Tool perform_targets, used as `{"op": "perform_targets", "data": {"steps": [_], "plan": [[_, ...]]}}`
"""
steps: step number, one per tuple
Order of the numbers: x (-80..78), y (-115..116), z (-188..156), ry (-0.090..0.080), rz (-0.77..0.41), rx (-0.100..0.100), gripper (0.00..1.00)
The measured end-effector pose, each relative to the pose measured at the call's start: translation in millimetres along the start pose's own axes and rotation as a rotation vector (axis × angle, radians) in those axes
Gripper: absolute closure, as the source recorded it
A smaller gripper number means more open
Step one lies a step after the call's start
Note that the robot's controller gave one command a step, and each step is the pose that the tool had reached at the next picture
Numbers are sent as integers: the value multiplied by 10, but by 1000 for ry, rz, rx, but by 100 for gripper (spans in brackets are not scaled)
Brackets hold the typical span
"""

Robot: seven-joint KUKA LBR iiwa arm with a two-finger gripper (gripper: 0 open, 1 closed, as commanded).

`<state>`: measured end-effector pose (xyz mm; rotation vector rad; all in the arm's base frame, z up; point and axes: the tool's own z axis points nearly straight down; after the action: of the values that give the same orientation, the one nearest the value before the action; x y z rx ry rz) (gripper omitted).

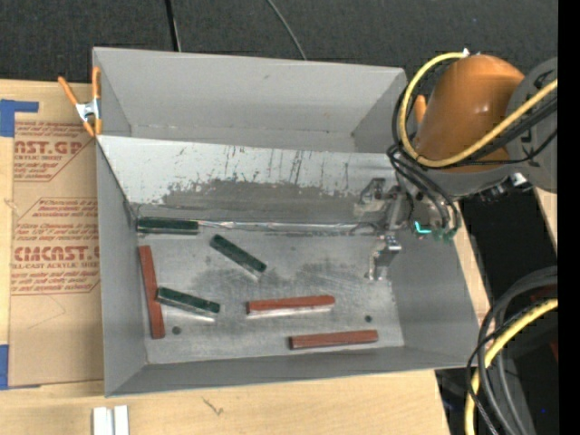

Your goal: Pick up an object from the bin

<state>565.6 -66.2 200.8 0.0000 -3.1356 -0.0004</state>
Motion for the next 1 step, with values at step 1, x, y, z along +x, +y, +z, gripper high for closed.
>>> {"op": "perform_targets", "data": {"steps": [1], "plan": [[-3, 1, -20, -2, 0, 0, 0]]}}
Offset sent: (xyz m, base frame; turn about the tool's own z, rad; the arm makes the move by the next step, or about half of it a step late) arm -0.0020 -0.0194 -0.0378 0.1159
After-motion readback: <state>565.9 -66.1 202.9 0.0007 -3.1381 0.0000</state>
